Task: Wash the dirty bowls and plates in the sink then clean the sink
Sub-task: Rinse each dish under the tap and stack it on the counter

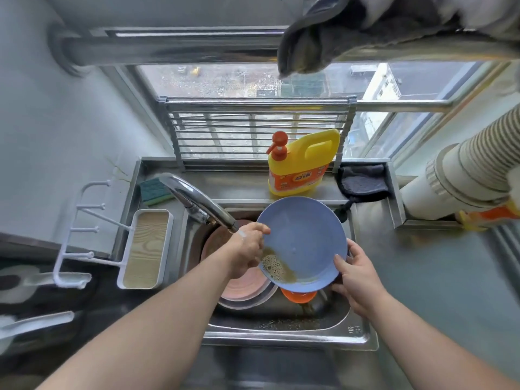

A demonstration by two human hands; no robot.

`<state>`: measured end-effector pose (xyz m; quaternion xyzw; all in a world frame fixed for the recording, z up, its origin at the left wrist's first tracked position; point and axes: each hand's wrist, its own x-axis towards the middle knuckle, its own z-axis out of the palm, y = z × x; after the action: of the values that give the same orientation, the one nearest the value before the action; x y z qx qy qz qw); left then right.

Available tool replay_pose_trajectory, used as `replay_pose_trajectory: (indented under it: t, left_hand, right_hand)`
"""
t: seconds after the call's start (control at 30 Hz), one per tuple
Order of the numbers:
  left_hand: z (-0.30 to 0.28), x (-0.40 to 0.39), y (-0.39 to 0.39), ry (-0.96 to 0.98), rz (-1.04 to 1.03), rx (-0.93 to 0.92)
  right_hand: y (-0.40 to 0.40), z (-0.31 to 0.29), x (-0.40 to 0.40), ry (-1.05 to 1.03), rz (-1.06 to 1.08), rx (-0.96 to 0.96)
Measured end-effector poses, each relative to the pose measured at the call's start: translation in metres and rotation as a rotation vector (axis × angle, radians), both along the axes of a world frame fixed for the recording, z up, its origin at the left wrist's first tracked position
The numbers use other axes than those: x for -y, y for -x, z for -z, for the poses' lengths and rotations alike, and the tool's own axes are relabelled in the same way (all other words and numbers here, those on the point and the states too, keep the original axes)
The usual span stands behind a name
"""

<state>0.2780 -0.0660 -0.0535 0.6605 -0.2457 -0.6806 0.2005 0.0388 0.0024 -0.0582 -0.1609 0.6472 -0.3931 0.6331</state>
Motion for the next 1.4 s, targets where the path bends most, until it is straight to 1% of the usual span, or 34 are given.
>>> replay_pose_trajectory:
  t: [0.13,0.17,0.23,0.33,0.4,0.43,0.53,0.6,0.67,0.73,0.77,0.8,0.87,0.93,1.03,1.07,1.13,1.2,1.23,1.27,1.33,1.37,1.4]
  left_hand:
    - [0.009,-0.013,-0.007,0.052,-0.042,-0.103]
    - [0.01,-0.016,-0.007,0.076,-0.059,-0.096]
    - [0.009,-0.019,-0.007,0.076,-0.162,-0.042]
    - [0.004,-0.018,-0.006,-0.021,-0.264,0.054]
    - [0.001,-0.016,-0.006,-0.073,-0.292,0.044]
    - [0.0,-0.015,-0.006,-0.069,-0.284,0.029]
    - [0.002,-0.018,-0.006,0.052,-0.172,0.022]
    - [0.0,-0.021,-0.009,0.125,-0.154,0.006]
    - [-0.005,-0.023,-0.011,0.151,-0.14,0.046]
    - [-0.009,-0.023,-0.01,0.124,-0.121,0.111]
    - [-0.008,-0.022,-0.01,0.103,-0.126,0.099]
    - [-0.009,-0.023,-0.008,0.102,-0.152,0.05]
    - [-0.011,-0.024,-0.005,0.162,-0.185,-0.023]
    - [-0.013,-0.025,-0.006,0.231,-0.196,0.02]
    - [-0.019,-0.024,-0.007,0.237,-0.26,0.149]
    - [-0.018,-0.023,-0.008,0.226,-0.296,0.165]
    - [-0.022,-0.022,-0.008,0.211,-0.369,0.113]
    - [-0.023,-0.027,-0.015,0.245,-0.38,0.083]
    - [-0.021,-0.03,-0.02,0.282,-0.353,0.125]
    - [-0.021,-0.034,-0.026,0.327,-0.318,0.211]
    - [-0.023,-0.042,-0.039,0.405,-0.257,0.463]
    - [-0.025,-0.046,-0.044,0.425,-0.257,0.556]
    - [-0.025,-0.049,-0.05,0.428,-0.274,0.58]
  right_hand:
    - [-0.005,0.006,0.008,-0.018,-0.017,0.013]
    - [-0.007,0.007,0.009,-0.022,-0.02,0.02]
    - [-0.01,0.009,0.011,-0.034,-0.022,0.036]
    - [-0.015,0.012,0.013,-0.07,-0.05,0.043]
    - [-0.019,0.014,0.015,-0.094,-0.068,0.039]
    - [-0.021,0.014,0.016,-0.103,-0.073,0.039]
    - [-0.026,0.016,0.017,-0.122,-0.101,0.036]
    - [-0.029,0.017,0.017,-0.131,-0.116,0.022]
    - [-0.031,0.019,0.017,-0.137,-0.117,0.023]
    - [-0.032,0.021,0.018,-0.14,-0.101,0.042]
    - [-0.033,0.021,0.019,-0.138,-0.082,0.06]
    - [-0.034,0.022,0.02,-0.132,-0.056,0.084]
    - [-0.035,0.023,0.022,-0.112,0.011,0.144]
    - [-0.037,0.024,0.026,-0.086,0.059,0.201]
    - [-0.042,0.025,0.03,-0.074,0.117,0.26]
    - [-0.044,0.025,0.031,-0.09,0.14,0.269]
    - [-0.051,0.028,0.031,-0.137,0.178,0.289]
    - [-0.06,0.033,0.029,-0.189,0.203,0.306]
    - [-0.065,0.035,0.028,-0.214,0.219,0.316]
    - [-0.07,0.035,0.027,-0.238,0.238,0.324]
    - [-0.081,0.037,0.026,-0.281,0.26,0.341]
    - [-0.086,0.038,0.025,-0.294,0.253,0.356]
    - [-0.092,0.037,0.025,-0.308,0.234,0.369]
